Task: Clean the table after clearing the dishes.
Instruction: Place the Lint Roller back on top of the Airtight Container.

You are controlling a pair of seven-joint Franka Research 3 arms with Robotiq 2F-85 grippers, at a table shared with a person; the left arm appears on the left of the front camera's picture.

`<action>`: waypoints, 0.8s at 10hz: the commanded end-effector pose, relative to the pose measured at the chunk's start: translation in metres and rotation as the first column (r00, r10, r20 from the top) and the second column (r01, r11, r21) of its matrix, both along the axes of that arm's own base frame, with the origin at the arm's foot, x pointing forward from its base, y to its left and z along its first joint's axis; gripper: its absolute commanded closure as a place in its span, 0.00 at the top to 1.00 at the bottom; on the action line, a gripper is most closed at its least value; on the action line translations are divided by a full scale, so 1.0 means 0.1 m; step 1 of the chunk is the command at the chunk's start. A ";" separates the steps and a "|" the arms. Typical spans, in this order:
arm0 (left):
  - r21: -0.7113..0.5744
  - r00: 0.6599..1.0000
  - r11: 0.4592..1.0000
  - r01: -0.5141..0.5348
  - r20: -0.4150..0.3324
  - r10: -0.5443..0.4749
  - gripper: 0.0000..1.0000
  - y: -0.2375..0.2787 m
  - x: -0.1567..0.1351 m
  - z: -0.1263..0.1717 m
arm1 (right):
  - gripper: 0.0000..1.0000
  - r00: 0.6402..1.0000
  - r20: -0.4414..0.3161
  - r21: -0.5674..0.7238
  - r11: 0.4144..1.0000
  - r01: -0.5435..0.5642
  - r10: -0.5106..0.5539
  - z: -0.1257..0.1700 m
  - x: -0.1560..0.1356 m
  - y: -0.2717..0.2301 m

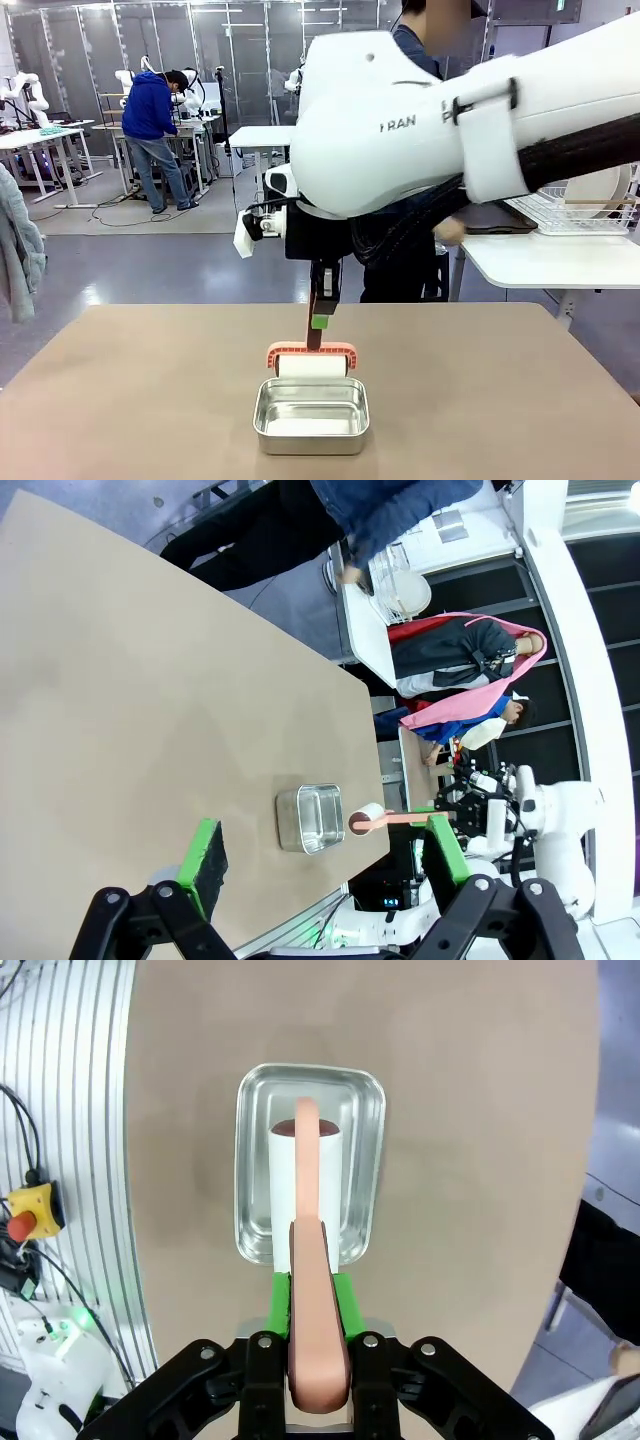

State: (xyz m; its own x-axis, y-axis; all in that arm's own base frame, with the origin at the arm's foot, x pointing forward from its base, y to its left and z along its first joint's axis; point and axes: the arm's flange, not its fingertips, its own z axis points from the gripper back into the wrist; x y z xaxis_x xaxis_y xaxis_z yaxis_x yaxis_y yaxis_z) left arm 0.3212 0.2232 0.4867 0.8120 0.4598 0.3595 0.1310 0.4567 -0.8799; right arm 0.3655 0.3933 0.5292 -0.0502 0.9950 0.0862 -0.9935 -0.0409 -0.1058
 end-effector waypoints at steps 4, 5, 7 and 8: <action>-0.016 1.000 1.000 -0.003 -0.007 0.003 1.00 0.00 -0.03 0.04 | 0.21 0.984 -0.178 -0.022 1.000 0.011 -0.014 -0.38 0.51 0.10; -0.016 1.000 1.000 -0.003 -0.007 0.003 1.00 0.00 -0.03 0.04 | 0.21 0.979 -0.204 -0.011 1.000 0.000 -0.002 -0.45 0.61 0.10; -0.016 1.000 1.000 -0.003 -0.007 0.003 1.00 0.00 -0.03 0.04 | 0.21 0.971 -0.237 -0.004 1.000 -0.029 0.028 -0.63 0.85 0.13; -0.016 1.000 1.000 -0.003 -0.007 0.003 1.00 0.00 -0.03 0.04 | 0.21 0.965 -0.261 -0.013 0.999 -0.034 0.030 -0.74 0.94 0.14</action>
